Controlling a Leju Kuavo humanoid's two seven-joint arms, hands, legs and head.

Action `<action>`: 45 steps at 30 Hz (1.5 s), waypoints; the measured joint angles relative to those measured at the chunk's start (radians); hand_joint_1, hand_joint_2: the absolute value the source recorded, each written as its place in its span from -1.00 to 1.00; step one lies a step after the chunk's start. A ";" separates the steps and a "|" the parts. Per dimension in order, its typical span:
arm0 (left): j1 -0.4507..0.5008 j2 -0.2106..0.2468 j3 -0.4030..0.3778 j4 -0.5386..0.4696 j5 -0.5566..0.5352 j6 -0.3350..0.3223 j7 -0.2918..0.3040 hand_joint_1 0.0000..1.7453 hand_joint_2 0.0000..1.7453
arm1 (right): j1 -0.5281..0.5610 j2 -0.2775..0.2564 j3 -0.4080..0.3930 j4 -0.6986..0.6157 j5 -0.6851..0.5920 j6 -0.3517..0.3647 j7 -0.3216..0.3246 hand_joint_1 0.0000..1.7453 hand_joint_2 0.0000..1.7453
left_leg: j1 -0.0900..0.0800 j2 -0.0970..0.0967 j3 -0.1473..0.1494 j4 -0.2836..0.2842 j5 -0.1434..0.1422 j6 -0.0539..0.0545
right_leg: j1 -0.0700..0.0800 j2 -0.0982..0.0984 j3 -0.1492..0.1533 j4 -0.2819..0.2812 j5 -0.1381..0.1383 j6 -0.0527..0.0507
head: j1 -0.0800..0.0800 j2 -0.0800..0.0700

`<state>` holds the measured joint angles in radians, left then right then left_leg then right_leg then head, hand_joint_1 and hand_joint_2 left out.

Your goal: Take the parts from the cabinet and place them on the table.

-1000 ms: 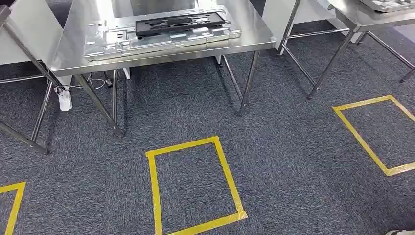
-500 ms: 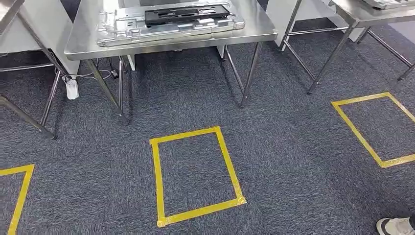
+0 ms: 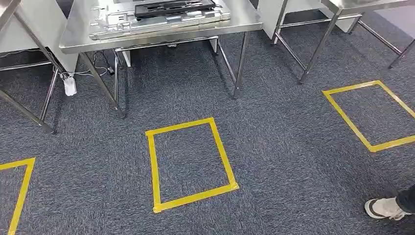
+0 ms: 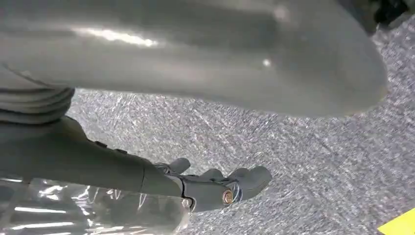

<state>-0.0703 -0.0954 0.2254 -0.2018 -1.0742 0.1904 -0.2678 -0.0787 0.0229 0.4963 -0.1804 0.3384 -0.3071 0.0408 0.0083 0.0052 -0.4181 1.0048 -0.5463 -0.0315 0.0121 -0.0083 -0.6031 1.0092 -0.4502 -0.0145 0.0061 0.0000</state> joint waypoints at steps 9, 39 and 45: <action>0.001 -0.001 0.000 0.001 -0.004 0.000 0.013 -1.00 1.00 | 0.000 0.000 0.000 0.000 0.009 -0.019 -0.009 -1.00 1.00 | 0.010 0.005 -0.052 -0.026 0.020 0.031 | -0.015 0.002 -0.125 0.299 -0.152 0.038 | 0.017 0.000; 0.170 0.048 -0.117 -0.074 0.694 -0.126 0.173 -1.00 1.00 | 0.123 -0.012 -0.300 -0.165 -0.226 0.186 -0.039 -1.00 1.00 | 0.010 0.006 -0.115 0.031 0.024 0.029 | -0.020 0.002 -0.079 0.277 -0.192 0.046 | 0.027 0.000; 0.117 0.055 -0.141 -0.189 0.808 -0.142 0.199 -1.00 1.00 | 0.178 -0.013 -0.357 -0.126 -0.264 0.224 -0.042 -1.00 1.00 | 0.011 0.019 -0.115 0.031 0.028 0.021 | -0.023 0.002 0.085 0.030 -0.080 0.043 | 0.039 0.000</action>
<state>0.0469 -0.0400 0.0843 -0.3903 -0.2658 0.0488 -0.0686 0.0993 0.0103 0.1388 -0.3067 0.0740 -0.0835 -0.0015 0.0194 0.0238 -0.5330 1.0354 -0.5184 -0.0103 -0.0105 -0.0065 -0.5186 1.0394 -0.5299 0.0290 0.0450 0.0000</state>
